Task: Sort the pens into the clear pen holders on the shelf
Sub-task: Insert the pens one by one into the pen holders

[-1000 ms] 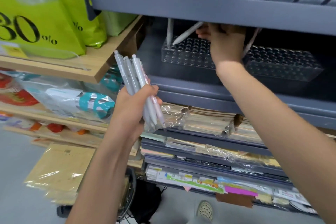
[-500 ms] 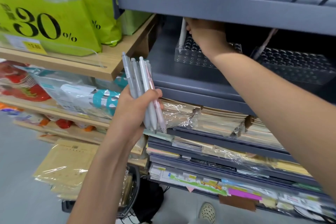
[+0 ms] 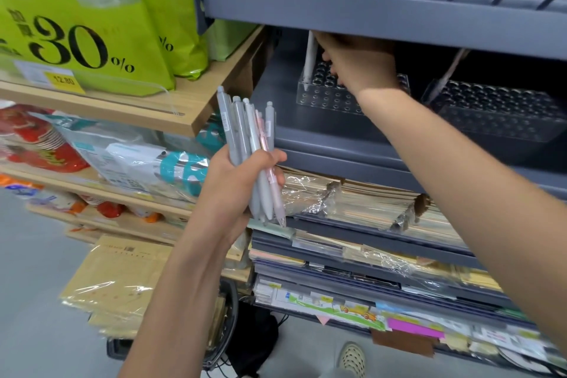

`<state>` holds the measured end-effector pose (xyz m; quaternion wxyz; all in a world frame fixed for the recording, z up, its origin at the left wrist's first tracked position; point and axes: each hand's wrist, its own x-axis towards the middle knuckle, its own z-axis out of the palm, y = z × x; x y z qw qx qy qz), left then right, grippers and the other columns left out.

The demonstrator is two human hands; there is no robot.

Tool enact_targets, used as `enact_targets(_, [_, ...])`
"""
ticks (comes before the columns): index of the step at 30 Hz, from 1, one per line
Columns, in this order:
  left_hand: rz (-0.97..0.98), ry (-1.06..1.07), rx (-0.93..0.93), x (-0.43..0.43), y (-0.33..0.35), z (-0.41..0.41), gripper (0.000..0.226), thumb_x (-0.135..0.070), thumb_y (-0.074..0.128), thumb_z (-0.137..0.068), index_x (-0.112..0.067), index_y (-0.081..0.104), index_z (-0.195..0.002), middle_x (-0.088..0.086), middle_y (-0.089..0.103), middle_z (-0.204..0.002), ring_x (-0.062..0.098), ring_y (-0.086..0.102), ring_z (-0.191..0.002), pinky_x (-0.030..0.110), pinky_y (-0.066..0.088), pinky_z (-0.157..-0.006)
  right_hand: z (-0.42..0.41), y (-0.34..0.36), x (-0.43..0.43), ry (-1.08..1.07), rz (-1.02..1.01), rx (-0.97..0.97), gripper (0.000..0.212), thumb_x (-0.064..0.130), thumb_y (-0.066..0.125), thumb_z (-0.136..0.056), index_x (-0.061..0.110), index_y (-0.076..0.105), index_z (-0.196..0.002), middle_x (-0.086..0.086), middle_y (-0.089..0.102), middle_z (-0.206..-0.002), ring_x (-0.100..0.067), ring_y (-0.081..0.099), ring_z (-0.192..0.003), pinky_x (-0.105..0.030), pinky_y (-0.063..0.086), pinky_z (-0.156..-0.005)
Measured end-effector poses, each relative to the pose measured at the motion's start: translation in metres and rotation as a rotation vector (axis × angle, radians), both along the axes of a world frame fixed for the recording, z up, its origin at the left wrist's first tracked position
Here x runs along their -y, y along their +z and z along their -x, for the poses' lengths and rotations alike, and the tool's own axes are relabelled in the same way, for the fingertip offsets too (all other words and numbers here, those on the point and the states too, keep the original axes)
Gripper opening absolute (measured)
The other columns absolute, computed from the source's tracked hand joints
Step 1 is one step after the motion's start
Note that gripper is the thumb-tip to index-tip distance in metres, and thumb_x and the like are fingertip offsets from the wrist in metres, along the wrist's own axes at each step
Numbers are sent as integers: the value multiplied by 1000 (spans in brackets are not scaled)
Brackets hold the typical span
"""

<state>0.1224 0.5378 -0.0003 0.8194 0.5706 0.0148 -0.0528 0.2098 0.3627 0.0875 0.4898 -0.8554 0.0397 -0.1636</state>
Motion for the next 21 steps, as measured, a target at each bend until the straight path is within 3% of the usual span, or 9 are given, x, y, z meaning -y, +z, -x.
enact_targets(2, [10,-24,11,4,0,-1,53,-13,72,-69,10,56,-115,6,68,-72,16,61,-56,26,52,-54,11,-5,1,92,-60,-5,33,46,61,-90,19,65,-71,4,65,-64,-9,47,-47,-25,41,-49])
enact_targets(4, [22,-50,15,11,1,-2,43,-13,70,-71,6,58,-108,8,70,-75,17,60,-56,27,52,-53,27,-16,4,260,-91,-73,30,42,68,-87,12,71,-83,4,66,-61,-9,42,-42,-22,33,-40])
enact_targets(7, [28,-97,20,25,1,-1,30,-12,66,-76,-5,59,-104,9,73,-83,18,61,-56,29,52,-53,40,-34,14,380,-35,-217,31,51,70,-81,20,74,-83,14,56,-52,-4,40,-44,-20,33,-43])
enact_targets(9, [29,-111,20,33,0,0,24,-12,63,-78,-7,60,-102,9,75,-85,20,65,-58,30,53,-54,42,-41,19,399,-124,-252,26,47,72,-82,21,74,-81,16,53,-50,-2,40,-47,-19,33,-44])
enact_targets(12, [65,-89,25,42,-2,0,17,-6,58,-89,-8,61,-106,13,77,-91,27,75,-72,31,58,-58,43,-46,28,392,-283,-206,18,38,74,-83,20,73,-79,13,58,-55,-6,43,-51,-21,35,-45])
enact_targets(15, [167,-26,-2,49,-2,-3,17,0,53,-94,3,56,-111,20,76,-93,36,75,-87,34,61,-67,44,-53,33,345,-430,-121,14,32,74,-81,18,74,-78,4,59,-62,-11,48,-53,-24,38,-46])
enact_targets(17, [194,56,-23,52,-1,-6,16,1,53,-94,5,55,-109,22,76,-89,37,75,-88,36,62,-70,45,-56,34,302,-520,-74,13,30,74,-79,17,72,-79,-2,58,-65,-14,50,-55,-26,40,-48])
enact_targets(21, [268,242,-73,50,4,-11,6,-1,56,-93,-4,58,-98,7,72,-68,30,76,-80,34,61,-65,51,-56,32,228,-651,7,13,23,65,-90,13,63,-83,-15,69,-77,-17,55,-54,-26,44,-49])
